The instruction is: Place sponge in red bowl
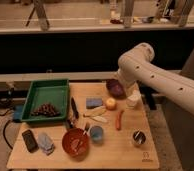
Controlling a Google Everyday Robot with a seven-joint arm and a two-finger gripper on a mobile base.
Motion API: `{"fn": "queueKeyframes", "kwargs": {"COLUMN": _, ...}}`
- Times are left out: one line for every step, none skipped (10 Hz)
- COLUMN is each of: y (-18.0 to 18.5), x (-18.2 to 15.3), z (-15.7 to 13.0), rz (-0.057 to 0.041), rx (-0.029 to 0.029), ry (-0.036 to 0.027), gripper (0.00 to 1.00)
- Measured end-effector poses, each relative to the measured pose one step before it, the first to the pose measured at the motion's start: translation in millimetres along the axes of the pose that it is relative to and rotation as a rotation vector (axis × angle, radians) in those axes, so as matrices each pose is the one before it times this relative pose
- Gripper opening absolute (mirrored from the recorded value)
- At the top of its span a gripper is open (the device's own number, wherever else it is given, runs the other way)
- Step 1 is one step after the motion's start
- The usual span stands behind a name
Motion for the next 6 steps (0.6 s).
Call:
{"fn": "queueKeyframes", "kwargs": {"y": -2.61, "x": -1.77, "z": 1.4, "rz": -0.01546, "rx": 0.00462, "ry": -0.00369, "gripper": 0.8}}
{"fn": "queueKeyframes", "kwargs": {"y": -1.48, "x": -0.8, "z": 1.51, "rz": -0.01718, "rx": 0.00371, "ry": -0.00375, "gripper": 0.8}}
{"fn": "queueKeyframes", "kwargs": {"y": -0.9, "x": -0.14, "z": 0.93, "rz": -0.01542, "rx": 0.00357, "ry": -0.00321, "gripper": 0.8}}
{"fn": "queueKeyframes", "kwargs": {"y": -0.66, "x": -0.2, "z": 2.29, "rz": -0.01549, "rx": 0.00288, "ry": -0.00384, "gripper": 0.8}}
{"fn": "queueKeyframes", "kwargs": {"y": -4.02, "x": -2.88, "z": 2.61, "rz": -0.01778, "rx": 0.00418, "ry": -0.00495, "gripper": 0.8}}
{"fn": "queueKeyframes", "kwargs": {"y": -5.63, "x": -3.49, "z": 2.42, "rz": -0.01932, "rx": 0.00474, "ry": -0.00487, "gripper": 0.8}}
